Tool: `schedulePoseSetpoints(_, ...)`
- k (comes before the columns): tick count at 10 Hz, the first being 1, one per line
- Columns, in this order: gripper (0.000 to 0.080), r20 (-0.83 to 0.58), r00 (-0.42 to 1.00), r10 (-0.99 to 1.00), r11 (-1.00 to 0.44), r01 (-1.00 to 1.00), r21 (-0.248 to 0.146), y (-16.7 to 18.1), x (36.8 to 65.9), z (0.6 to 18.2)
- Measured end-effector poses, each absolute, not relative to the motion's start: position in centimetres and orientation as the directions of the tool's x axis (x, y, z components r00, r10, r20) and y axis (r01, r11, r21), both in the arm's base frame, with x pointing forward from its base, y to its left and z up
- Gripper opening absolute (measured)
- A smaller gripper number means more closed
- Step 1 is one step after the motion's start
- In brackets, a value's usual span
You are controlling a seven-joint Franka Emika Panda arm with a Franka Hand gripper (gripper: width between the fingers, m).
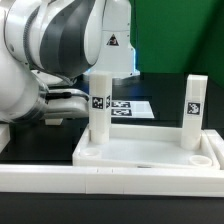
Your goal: Assemble desk
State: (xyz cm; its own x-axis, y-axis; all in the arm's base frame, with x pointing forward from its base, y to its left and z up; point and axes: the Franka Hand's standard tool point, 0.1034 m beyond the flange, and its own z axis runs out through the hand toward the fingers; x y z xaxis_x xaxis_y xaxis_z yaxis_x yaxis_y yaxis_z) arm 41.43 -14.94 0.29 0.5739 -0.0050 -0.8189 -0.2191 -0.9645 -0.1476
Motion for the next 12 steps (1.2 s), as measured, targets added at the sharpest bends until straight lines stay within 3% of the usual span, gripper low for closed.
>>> schedulePoseSetpoints(4,0.0649,-0.826,0.563,-0.003,-0.964,-0.222,-0.148,-14.6,40.4,0.0)
schedulePoseSetpoints(6,0.0397,-0.825,0.565,-0.002,-0.964,-0.219,-0.148,-14.5,40.5,0.0)
schedulePoseSetpoints(7,0.0397,-0.824,0.567,-0.002,-0.965,-0.218,-0.148,-14.5,40.6,0.1)
schedulePoseSetpoints(8,0.0288,-0.822,0.57,-0.002,-0.965,-0.217,-0.148,-14.6,40.8,0.1)
schedulePoseSetpoints(12,0.0288,-0.803,0.596,0.022,-0.967,-0.19,-0.167,-14.9,42.1,0.5)
